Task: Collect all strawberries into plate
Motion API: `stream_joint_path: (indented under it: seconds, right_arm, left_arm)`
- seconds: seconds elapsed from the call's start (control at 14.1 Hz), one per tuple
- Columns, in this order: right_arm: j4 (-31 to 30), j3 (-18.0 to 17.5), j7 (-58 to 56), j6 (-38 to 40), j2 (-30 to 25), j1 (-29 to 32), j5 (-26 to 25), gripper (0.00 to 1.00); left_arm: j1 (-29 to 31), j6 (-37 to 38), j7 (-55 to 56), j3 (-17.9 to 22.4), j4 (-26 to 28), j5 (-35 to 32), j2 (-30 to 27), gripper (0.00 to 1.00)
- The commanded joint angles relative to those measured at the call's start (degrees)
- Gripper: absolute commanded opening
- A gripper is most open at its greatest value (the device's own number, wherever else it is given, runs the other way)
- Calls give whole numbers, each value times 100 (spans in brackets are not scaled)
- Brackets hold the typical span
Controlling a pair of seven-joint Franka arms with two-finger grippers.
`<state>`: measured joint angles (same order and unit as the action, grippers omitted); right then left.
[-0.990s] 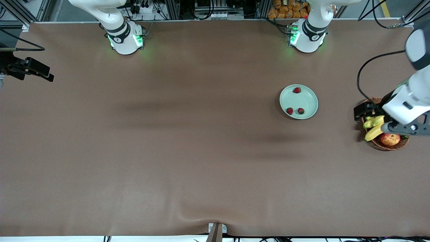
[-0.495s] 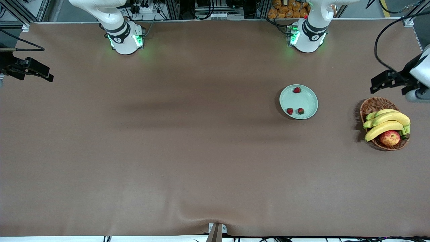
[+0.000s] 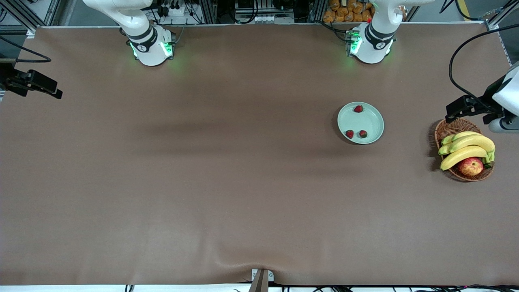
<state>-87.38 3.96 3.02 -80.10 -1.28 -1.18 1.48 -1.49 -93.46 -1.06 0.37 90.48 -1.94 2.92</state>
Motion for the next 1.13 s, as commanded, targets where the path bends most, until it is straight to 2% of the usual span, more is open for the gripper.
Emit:
stream_joint_path:
  seconds: [0.0, 0.35, 0.64, 1.06]
  right_arm:
    - [54, -9, 23, 74, 5, 47, 10, 100]
    - [63, -9, 32, 74, -4, 30, 10, 100]
    - [72, -9, 32, 153, -4, 38, 10, 100]
    - [72, -9, 32, 144, -4, 30, 10, 100]
  left_arm:
    - [-9, -154, 106, 7, 5, 79, -54, 100]
    - [-18, -191, 88, -2, -22, 202, -177, 100]
    - [-18, -190, 544, -54, -30, 159, -151, 100]
    - [-18, -190, 405, -55, -22, 176, -134, 100]
